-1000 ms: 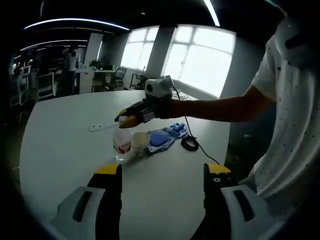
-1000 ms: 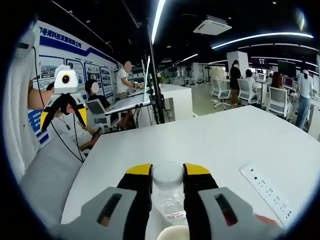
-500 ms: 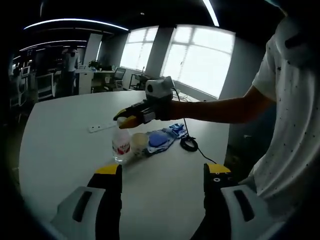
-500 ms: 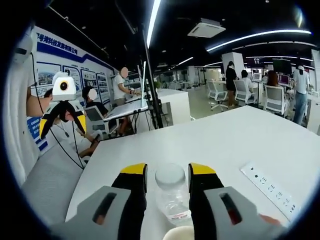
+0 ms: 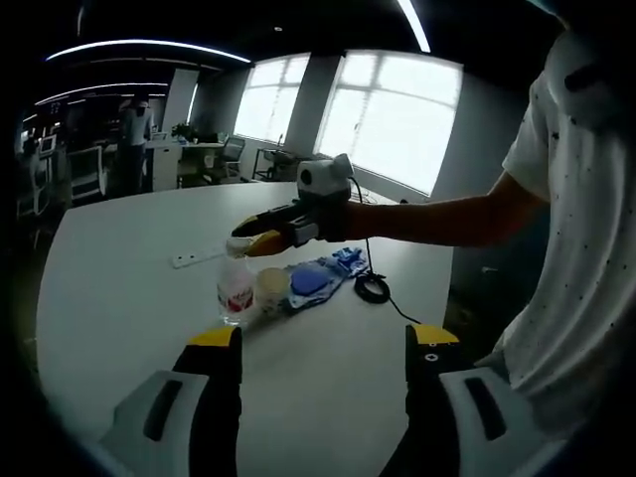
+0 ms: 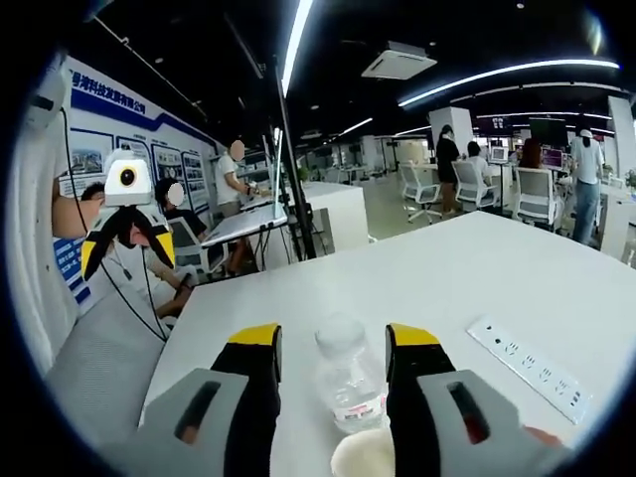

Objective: Arrange the tabletop items into an orderly group along one side of the table until the central work area is clear of visible clutter.

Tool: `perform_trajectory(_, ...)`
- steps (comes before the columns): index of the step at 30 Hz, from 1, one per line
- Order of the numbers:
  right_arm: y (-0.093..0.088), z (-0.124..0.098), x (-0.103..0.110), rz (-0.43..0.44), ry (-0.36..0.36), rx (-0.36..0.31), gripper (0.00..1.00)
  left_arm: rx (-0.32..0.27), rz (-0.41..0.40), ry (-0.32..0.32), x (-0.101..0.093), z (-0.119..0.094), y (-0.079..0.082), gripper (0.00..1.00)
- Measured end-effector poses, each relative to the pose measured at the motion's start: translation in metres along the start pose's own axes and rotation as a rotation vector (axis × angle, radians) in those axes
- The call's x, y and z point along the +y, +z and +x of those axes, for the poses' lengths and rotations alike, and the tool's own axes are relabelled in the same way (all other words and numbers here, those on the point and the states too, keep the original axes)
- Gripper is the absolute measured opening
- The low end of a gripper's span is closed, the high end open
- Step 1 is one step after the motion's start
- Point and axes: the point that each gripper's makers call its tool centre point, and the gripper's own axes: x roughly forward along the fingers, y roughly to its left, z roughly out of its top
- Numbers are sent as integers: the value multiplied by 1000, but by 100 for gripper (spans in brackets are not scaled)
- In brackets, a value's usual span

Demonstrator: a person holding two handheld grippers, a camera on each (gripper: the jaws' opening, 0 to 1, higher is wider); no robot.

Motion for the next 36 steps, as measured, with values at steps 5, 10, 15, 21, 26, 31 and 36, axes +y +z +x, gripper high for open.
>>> perform_trajectory(5, -1, -11, 0, 2, -26, -3, 45, -1, 7, -4, -2, 1, 1, 68)
perform_trajectory(10, -1, -22, 2, 5, -54, -10, 47, -7, 13, -5, -3, 2, 3, 68)
perform_trajectory(15, -1, -35, 5, 13, -84, -19, 47, -17, 17, -9, -6, 4, 6, 69)
perform_trajectory(21, 1, -48, 8, 16, -123, -32, 50, -16, 25, -10, -8, 5, 7, 69)
perform_trajectory(26, 2, -60, 12, 18, -146, -40, 51, -30, 28, -8, -9, 5, 10, 70)
perform_trajectory(31, 3, -73, 16, 19, -173, -49, 52, -30, 36, -11, -12, 6, 11, 71)
perform_trajectory(36, 1, -88, 21, 20, -205, -53, 54, -35, 44, -12, -14, 7, 11, 71)
